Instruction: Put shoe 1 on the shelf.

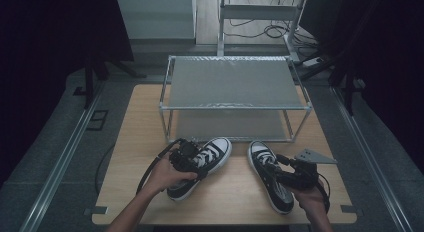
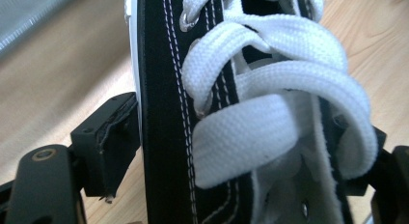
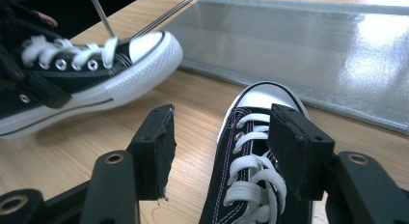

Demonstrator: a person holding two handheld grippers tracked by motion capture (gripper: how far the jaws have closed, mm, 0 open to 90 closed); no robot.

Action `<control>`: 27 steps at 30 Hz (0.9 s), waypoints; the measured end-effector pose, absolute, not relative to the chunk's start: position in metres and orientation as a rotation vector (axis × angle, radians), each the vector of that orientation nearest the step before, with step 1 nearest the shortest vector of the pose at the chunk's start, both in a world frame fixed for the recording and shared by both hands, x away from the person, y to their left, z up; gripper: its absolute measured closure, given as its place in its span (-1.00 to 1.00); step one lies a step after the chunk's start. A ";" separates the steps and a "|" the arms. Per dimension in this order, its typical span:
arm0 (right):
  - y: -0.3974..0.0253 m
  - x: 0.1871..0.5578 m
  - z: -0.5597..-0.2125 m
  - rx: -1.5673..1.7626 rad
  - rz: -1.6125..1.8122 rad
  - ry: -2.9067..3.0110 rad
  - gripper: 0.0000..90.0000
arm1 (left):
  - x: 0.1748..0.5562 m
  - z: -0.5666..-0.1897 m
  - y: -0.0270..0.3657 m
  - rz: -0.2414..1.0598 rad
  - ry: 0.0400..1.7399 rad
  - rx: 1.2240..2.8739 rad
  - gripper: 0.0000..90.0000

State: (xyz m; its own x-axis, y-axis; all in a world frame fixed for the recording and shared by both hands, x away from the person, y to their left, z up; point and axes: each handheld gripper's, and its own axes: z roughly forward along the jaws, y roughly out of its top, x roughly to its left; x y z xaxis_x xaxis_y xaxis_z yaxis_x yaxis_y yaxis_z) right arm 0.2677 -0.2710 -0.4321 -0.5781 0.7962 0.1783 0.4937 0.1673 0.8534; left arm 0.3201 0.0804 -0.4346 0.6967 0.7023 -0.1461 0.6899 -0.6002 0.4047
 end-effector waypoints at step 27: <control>-0.281 0.268 -0.430 1.271 1.380 2.103 -0.04 | 0.321 -0.353 0.054 0.137 0.882 2.452 -0.60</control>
